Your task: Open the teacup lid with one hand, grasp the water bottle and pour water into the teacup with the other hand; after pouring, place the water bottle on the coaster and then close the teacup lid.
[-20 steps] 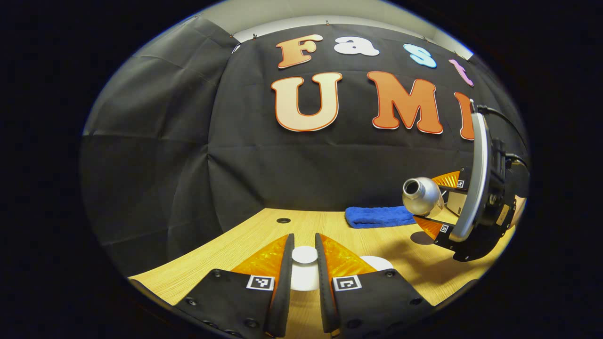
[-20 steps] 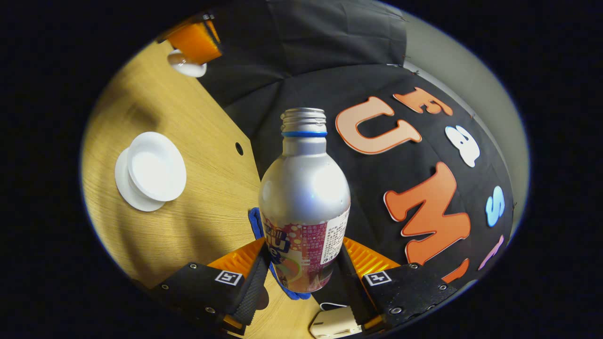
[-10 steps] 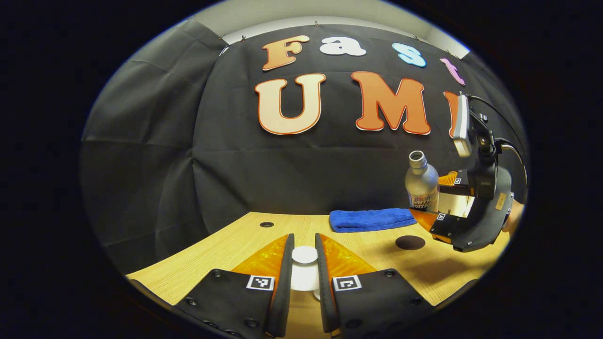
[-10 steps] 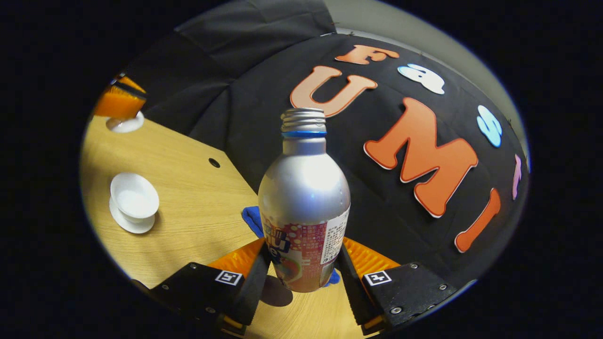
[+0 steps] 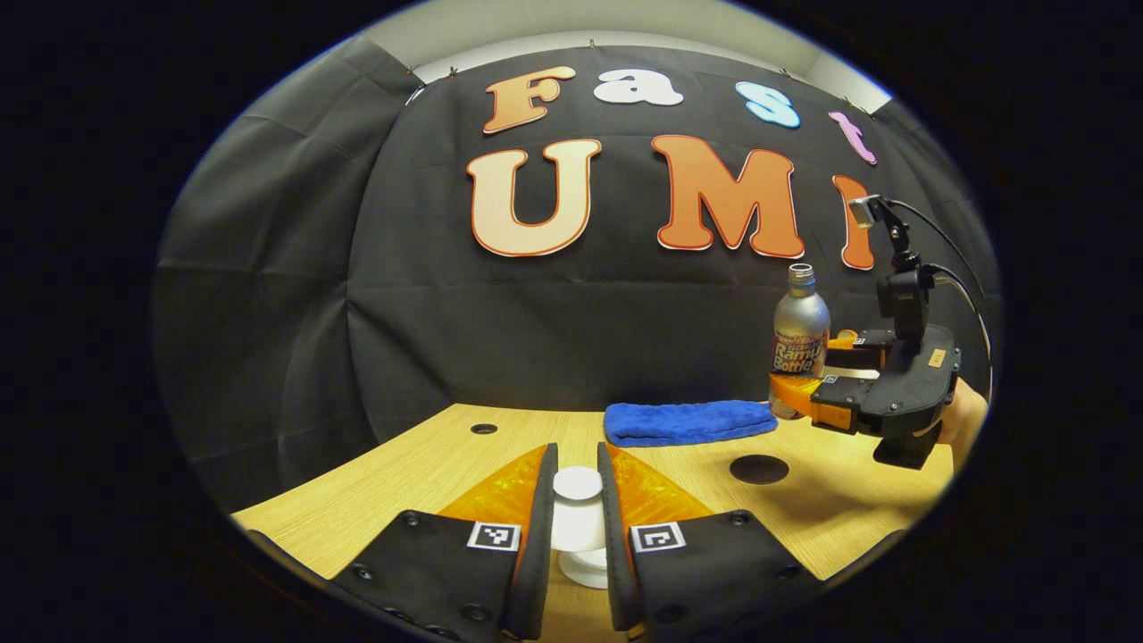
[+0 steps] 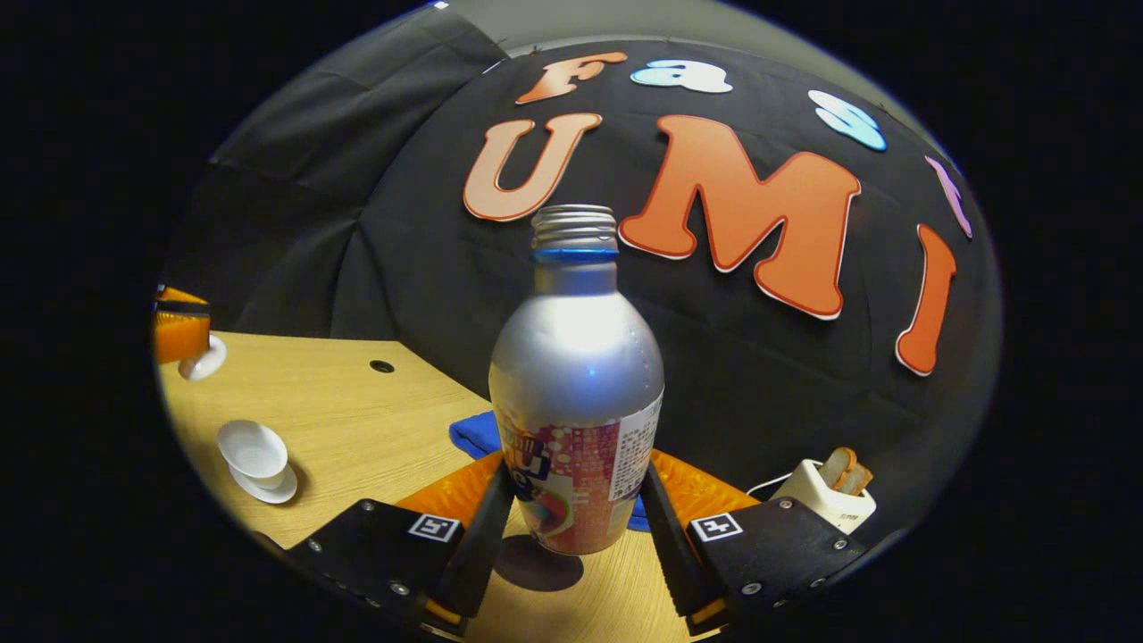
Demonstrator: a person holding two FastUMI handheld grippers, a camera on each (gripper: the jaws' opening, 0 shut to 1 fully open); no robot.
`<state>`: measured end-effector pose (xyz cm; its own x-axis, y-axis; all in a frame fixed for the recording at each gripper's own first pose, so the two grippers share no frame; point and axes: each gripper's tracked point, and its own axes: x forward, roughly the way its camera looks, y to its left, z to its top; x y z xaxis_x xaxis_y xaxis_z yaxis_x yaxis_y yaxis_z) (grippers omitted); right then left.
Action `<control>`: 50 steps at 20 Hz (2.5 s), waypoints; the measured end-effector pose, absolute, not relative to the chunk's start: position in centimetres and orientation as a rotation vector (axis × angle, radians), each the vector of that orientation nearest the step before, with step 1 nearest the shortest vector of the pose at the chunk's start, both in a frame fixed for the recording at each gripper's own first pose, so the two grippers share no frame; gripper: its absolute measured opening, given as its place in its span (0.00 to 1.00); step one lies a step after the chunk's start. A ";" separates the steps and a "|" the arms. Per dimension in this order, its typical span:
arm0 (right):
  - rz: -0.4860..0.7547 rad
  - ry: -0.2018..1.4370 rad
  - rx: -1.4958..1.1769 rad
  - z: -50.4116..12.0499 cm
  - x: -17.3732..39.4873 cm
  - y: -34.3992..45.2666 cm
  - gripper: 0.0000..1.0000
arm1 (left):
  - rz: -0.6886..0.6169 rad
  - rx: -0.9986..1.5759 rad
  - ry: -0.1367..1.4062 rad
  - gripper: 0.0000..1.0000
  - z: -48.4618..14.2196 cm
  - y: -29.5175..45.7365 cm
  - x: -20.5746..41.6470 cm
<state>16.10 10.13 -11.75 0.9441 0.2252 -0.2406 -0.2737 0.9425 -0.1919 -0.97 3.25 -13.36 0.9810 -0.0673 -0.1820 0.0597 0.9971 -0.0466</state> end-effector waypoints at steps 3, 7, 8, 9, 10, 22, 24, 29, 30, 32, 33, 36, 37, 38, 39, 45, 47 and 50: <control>0.260 0.254 -0.173 -12.8 16.5 9.9 0.79 | -0.076 -0.048 0.186 0.31 -13.3 2.3 -0.6; 0.277 0.326 -0.108 -16.1 17.0 10.2 0.79 | -0.079 -0.054 0.197 0.28 -13.2 1.4 -0.4; 0.279 0.353 -0.090 -17.3 17.3 10.3 0.79 | -0.079 -0.056 0.203 0.31 -13.6 1.3 -0.3; 0.277 0.378 -0.072 -18.3 17.5 10.3 0.79 | -0.076 -0.059 0.207 0.31 -13.8 1.3 -0.1; 0.277 0.401 -0.052 -19.2 17.7 10.3 0.79 | -0.078 -0.064 0.214 0.31 -14.1 1.2 -0.1; 0.263 0.527 0.057 -24.9 18.5 9.9 0.79 | -0.084 -0.074 0.302 0.31 -17.7 0.4 1.3; 0.272 0.521 0.038 -24.8 18.4 10.0 0.79 | -0.085 -0.080 0.325 0.31 -18.5 0.2 1.2; 0.275 0.518 -0.045 -25.1 17.9 9.8 0.84 | -0.088 -0.065 0.379 0.31 -20.8 -0.4 1.4; 0.282 0.515 -0.050 -24.9 17.8 9.8 0.89 | -0.091 -0.069 0.381 0.31 -21.1 -0.5 1.2; 0.280 0.510 -0.062 -24.6 17.7 9.5 0.96 | -0.088 -0.063 0.393 0.31 -21.6 -0.5 1.0; 0.277 0.513 -0.067 -24.6 17.5 9.2 0.97 | -0.086 -0.059 0.400 0.29 -21.9 -0.5 1.1; 0.267 0.534 -0.065 -24.7 16.7 8.5 0.98 | -0.080 -0.061 0.413 0.31 -22.7 -0.7 1.0; 0.267 0.534 -0.063 -24.4 16.4 8.2 0.98 | -0.077 -0.056 0.407 0.31 -22.6 -0.7 1.0; 0.265 0.533 -0.062 -24.2 16.1 8.0 0.98 | -0.079 -0.049 0.398 0.29 -22.6 -0.6 1.1; 0.264 0.531 -0.064 -23.8 15.7 7.7 0.98 | -0.088 -0.037 0.405 0.31 -22.8 -0.6 1.1; 0.260 0.464 -0.074 -19.9 13.0 6.0 0.98 | -0.078 -0.006 0.388 0.39 -22.3 -0.6 0.8; 0.253 0.426 -0.068 -18.2 12.2 5.5 0.98 | -0.068 -0.013 0.357 0.48 -21.1 -0.5 0.7; 0.245 0.364 -0.063 -15.7 11.0 4.8 0.98 | -0.059 -0.022 0.282 0.67 -18.4 -1.0 1.0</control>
<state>10.99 4.84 -15.66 0.9053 0.2257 -0.3598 -0.2481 0.9686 -0.0169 0.98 -0.99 -18.35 0.9587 -0.0613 -0.2778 0.0551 0.9980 -0.0302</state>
